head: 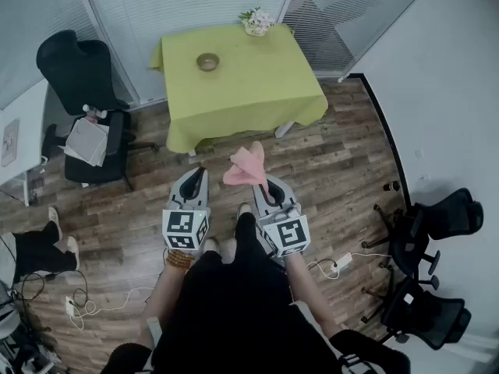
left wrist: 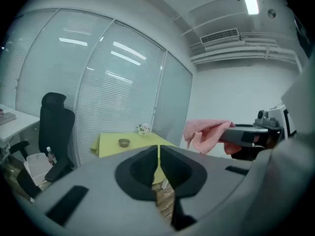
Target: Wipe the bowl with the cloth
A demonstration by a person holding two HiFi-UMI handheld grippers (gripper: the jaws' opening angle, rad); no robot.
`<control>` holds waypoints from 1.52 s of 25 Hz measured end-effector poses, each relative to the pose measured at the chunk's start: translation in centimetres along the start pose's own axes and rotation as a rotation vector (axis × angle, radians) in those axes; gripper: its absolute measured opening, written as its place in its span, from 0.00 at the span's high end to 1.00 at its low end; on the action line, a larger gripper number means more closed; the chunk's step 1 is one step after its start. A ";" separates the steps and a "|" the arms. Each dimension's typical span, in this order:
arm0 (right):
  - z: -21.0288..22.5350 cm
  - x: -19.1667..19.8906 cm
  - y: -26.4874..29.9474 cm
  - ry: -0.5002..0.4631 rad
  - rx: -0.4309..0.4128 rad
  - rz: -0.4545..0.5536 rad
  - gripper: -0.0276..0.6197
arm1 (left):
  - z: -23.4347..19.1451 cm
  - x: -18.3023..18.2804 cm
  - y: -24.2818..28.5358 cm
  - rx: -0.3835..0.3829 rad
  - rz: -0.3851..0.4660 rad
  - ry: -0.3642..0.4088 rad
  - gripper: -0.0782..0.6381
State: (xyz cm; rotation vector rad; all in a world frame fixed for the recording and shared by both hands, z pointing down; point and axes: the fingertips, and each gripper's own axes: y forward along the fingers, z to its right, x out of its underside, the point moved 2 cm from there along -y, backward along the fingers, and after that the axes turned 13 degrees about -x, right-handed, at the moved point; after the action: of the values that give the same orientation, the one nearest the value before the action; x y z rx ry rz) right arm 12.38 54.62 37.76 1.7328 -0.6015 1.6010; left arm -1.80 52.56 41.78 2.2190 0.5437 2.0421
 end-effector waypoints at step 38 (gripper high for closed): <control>42.5 4.6 46.2 -0.107 -0.375 -0.353 0.95 | -18.0 -3.6 51.3 -0.153 -0.248 -0.141 0.86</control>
State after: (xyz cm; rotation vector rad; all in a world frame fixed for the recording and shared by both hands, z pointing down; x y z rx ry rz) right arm 7.15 -6.83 50.44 1.5451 -0.5672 1.0797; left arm -9.04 0.28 55.36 2.0716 0.5932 1.7307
